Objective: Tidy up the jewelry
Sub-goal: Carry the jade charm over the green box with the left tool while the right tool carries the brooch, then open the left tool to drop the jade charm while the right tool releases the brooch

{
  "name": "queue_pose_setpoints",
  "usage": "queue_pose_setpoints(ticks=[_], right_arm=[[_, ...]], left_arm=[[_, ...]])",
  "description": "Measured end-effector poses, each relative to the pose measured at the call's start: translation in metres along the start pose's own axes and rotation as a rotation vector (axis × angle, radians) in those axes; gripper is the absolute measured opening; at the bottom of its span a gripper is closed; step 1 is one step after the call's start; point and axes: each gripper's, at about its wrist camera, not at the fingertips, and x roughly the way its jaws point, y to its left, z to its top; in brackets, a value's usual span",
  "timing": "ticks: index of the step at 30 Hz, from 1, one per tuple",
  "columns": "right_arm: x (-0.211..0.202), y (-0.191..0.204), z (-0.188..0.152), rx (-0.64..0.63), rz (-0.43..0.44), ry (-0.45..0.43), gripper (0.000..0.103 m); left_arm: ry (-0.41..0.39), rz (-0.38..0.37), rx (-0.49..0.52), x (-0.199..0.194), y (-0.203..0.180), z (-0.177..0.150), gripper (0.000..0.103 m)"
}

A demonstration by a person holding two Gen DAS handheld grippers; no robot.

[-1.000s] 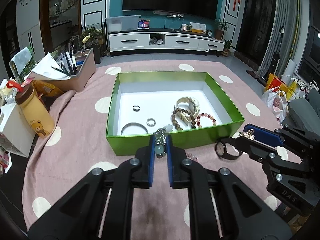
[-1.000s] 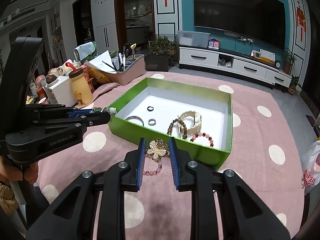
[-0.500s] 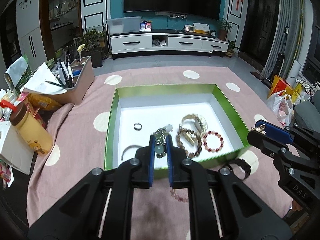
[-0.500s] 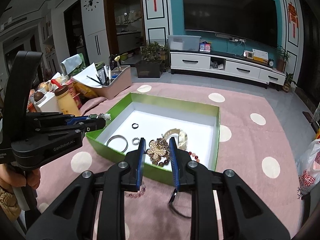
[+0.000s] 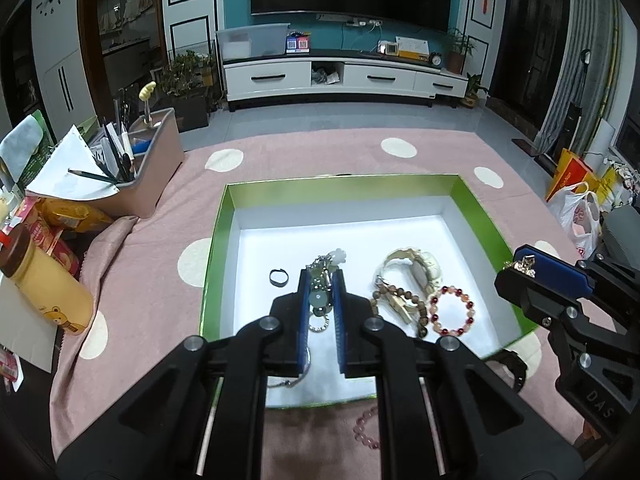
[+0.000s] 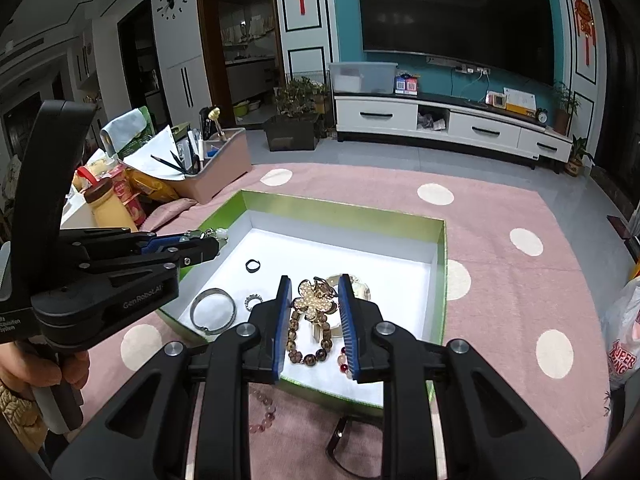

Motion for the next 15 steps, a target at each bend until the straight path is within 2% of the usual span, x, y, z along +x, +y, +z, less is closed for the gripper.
queue_pose_setpoints(ticks=[15], right_arm=[[0.054, -0.004, 0.002, 0.031, 0.013, 0.092, 0.024]], left_arm=[[0.078, 0.042, 0.010, 0.048, 0.007, -0.001, 0.011]])
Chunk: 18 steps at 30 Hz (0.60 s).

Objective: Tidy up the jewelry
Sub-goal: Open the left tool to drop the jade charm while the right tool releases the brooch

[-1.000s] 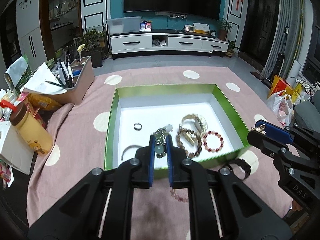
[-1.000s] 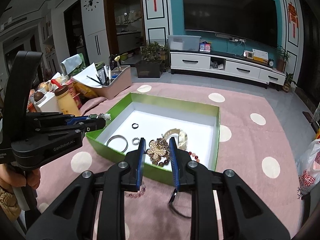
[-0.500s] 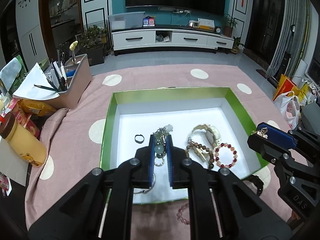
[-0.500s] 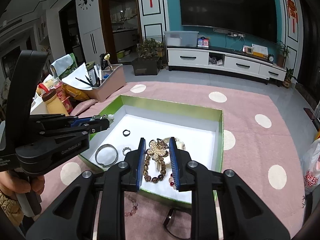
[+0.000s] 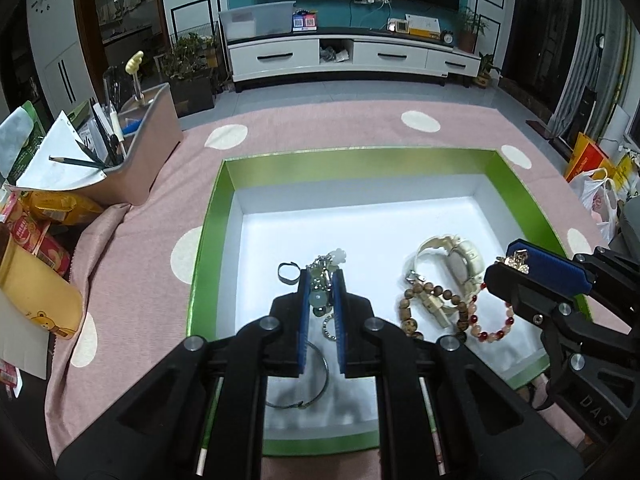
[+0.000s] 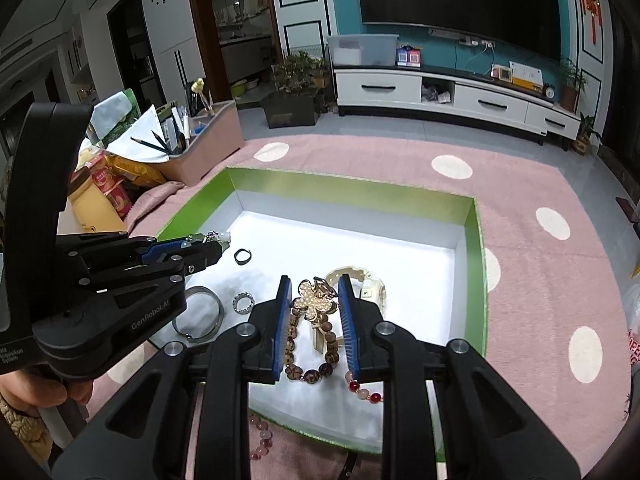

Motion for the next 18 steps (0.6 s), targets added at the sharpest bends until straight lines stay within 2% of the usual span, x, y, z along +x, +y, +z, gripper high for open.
queue_pose_setpoints(ticks=[8, 11, 13, 14, 15, 16, 18], right_arm=[[0.017, -0.004, -0.003, 0.019, -0.018, 0.037, 0.024], [0.017, -0.007, -0.005, 0.036, -0.017, 0.039, 0.024], [0.015, -0.008, -0.005, 0.042, -0.019, 0.033, 0.026], [0.015, -0.008, -0.005, 0.044, -0.021, 0.032, 0.028], [0.012, -0.008, -0.005, 0.048, -0.024, 0.025, 0.037], [0.009, -0.009, -0.005, 0.050, -0.024, 0.020, 0.041], [0.004, -0.010, -0.006, 0.050, -0.028, 0.011, 0.042]], left_arm=[[0.029, 0.016, -0.006, 0.013, 0.002, -0.004, 0.012], [0.027, 0.018, -0.009, 0.012, 0.003, -0.004, 0.018], [0.023, 0.021, -0.008, 0.011, 0.004, -0.005, 0.031], [0.020, 0.021, -0.010, 0.010, 0.004, -0.005, 0.034], [0.016, 0.023, -0.012, 0.008, 0.004, -0.005, 0.038], [0.013, 0.025, -0.012, 0.007, 0.004, -0.005, 0.044], [0.002, 0.029, -0.014, 0.001, 0.004, -0.006, 0.052]])
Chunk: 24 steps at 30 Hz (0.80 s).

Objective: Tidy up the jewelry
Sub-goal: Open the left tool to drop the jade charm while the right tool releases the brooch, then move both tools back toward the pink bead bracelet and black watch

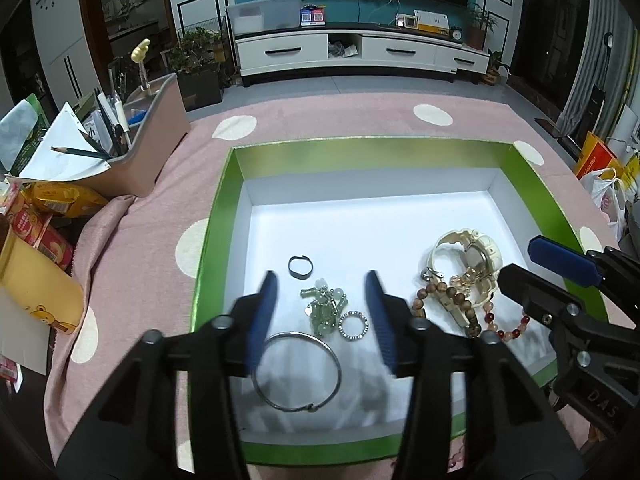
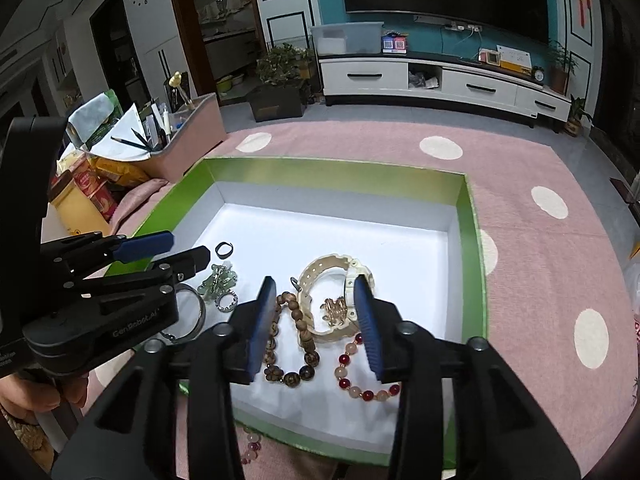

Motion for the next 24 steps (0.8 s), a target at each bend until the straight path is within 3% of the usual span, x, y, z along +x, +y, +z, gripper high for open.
queue_pose_setpoints(ticks=[4, 7, 10, 14, 15, 24], right_arm=[[-0.016, -0.003, -0.002, 0.007, -0.013, -0.026, 0.056], [-0.029, -0.008, -0.005, 0.017, -0.020, -0.040, 0.060], [-0.044, -0.014, -0.009, 0.043, -0.020, -0.050, 0.073], [-0.057, -0.019, -0.016, 0.065, -0.013, -0.041, 0.077], [-0.060, -0.019, -0.018, 0.069, -0.015, -0.042, 0.084], [-0.097, -0.021, -0.043, 0.090, 0.002, -0.051, 0.092]], left_arm=[[-0.023, 0.012, 0.002, -0.013, 0.000, 0.000, 0.069], [-0.041, 0.020, 0.002, -0.024, -0.002, -0.002, 0.080], [-0.054, 0.019, 0.005, -0.035, -0.002, -0.005, 0.086], [-0.062, 0.019, 0.008, -0.050, -0.005, -0.011, 0.092], [-0.064, 0.018, 0.005, -0.054, -0.006, -0.013, 0.093], [-0.057, 0.000, -0.010, -0.084, -0.011, -0.036, 0.101]])
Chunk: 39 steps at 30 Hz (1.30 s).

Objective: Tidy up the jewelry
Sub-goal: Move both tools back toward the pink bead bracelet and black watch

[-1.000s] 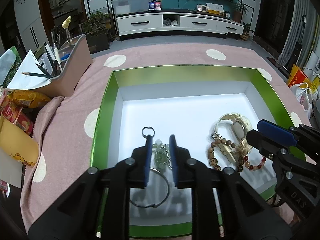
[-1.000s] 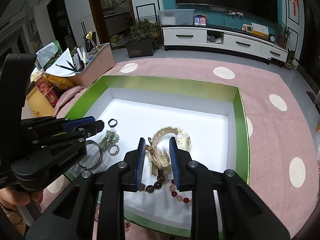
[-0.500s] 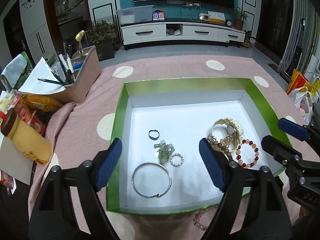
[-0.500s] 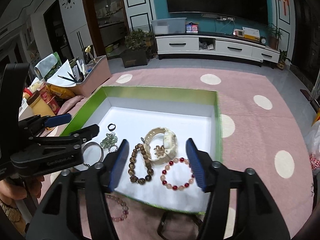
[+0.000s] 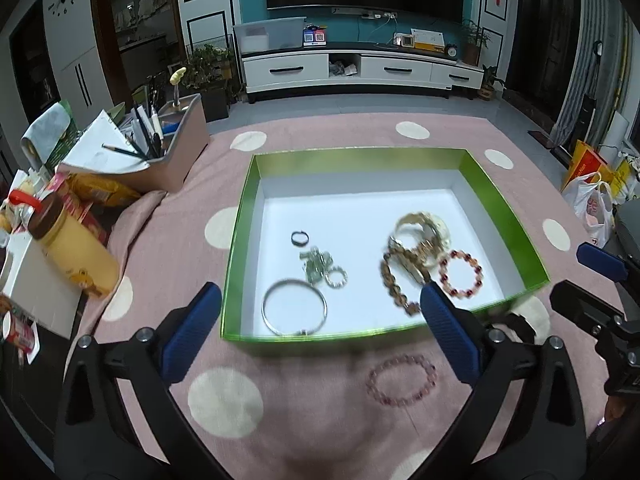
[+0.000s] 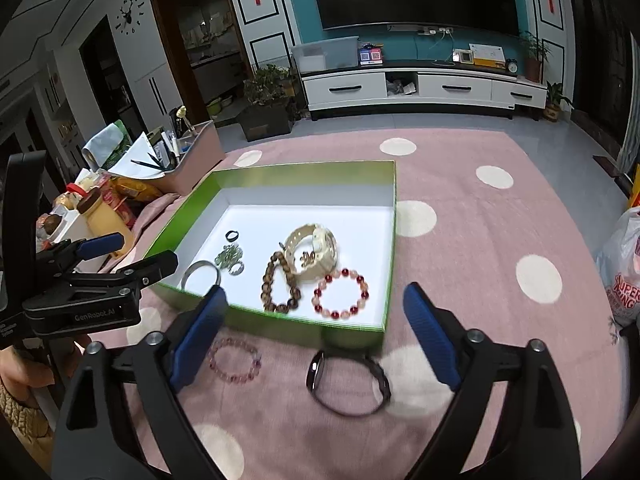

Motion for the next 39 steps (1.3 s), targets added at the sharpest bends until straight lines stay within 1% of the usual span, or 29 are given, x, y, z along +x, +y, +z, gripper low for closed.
queue_pose_setpoints(ticks=[5, 10, 13, 18, 21, 25, 28, 31, 36, 39], right_arm=[[-0.017, 0.000, -0.018, -0.004, 0.007, 0.004, 0.095], [-0.027, -0.006, -0.036, 0.008, 0.006, 0.015, 0.096], [-0.029, -0.009, -0.045, 0.019, 0.001, 0.026, 0.096], [-0.031, -0.015, -0.065, 0.014, -0.019, 0.044, 0.096], [-0.029, -0.014, -0.080, -0.010, -0.037, 0.067, 0.096], [-0.024, -0.013, -0.099, -0.042, -0.057, 0.092, 0.096], [-0.021, -0.013, -0.106, -0.053, -0.061, 0.096, 0.096], [-0.017, -0.009, -0.108, -0.078, -0.058, 0.095, 0.096], [-0.011, 0.001, -0.102, -0.132, -0.050, 0.074, 0.095], [-0.004, 0.006, -0.094, -0.162, -0.042, 0.070, 0.090]], left_arm=[[0.009, -0.010, -0.013, -0.014, -0.002, -0.016, 0.101], [0.026, -0.023, -0.024, -0.023, -0.004, -0.034, 0.101], [0.040, -0.034, -0.047, -0.026, -0.002, -0.046, 0.101], [0.082, -0.045, -0.093, -0.020, 0.007, -0.070, 0.101], [0.125, -0.064, -0.146, -0.013, 0.016, -0.091, 0.101], [0.157, -0.061, -0.194, -0.006, 0.025, -0.114, 0.101], [0.178, -0.066, -0.217, -0.002, 0.028, -0.127, 0.101], [0.188, -0.060, -0.215, 0.001, 0.028, -0.131, 0.101], [0.176, -0.070, -0.198, 0.005, 0.025, -0.125, 0.101], [0.173, -0.073, -0.181, 0.011, 0.019, -0.118, 0.101]])
